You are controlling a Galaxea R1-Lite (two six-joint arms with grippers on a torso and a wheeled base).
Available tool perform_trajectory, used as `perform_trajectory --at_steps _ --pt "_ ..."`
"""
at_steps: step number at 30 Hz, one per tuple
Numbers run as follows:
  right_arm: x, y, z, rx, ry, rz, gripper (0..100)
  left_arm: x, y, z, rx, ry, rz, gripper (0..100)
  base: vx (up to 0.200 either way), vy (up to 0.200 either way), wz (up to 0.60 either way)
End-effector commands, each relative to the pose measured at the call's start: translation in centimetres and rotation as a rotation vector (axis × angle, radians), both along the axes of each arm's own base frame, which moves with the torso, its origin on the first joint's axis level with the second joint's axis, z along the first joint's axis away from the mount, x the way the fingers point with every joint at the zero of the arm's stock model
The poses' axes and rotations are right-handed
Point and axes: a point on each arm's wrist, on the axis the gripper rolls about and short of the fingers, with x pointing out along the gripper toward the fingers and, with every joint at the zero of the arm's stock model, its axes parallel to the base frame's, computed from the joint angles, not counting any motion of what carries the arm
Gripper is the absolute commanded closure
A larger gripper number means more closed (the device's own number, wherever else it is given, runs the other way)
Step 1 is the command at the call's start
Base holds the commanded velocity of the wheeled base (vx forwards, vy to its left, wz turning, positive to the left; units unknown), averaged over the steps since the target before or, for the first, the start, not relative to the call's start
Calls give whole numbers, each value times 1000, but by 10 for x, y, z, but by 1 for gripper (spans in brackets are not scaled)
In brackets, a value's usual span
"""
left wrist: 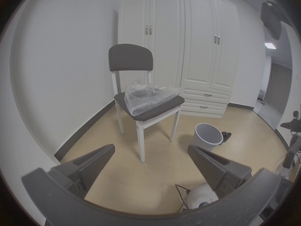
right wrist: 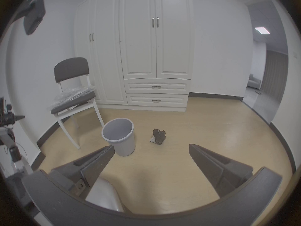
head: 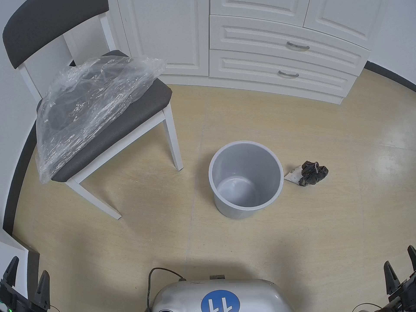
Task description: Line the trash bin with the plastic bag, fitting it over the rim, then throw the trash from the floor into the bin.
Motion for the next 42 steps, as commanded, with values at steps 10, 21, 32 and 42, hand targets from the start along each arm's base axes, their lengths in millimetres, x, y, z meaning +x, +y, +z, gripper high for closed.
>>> perform_trajectory --at_steps 10,21,32,42 --pt "0 0 -5 -47 -4 7 0 0 -1 -5 76 1 -25 0 0 0 0" --pt "0 0 -4 -61 -5 -1 0 0 0 -5 81 -5 -14 0 0 0 0" --pt "-15 0 52 168 -140 33 0 -7 -1 33 -74 -229 -72 0 0 0 0" --pt "28 3 108 25 -134 123 0 11 -1 76 137 -138 -93 0 0 0 0"
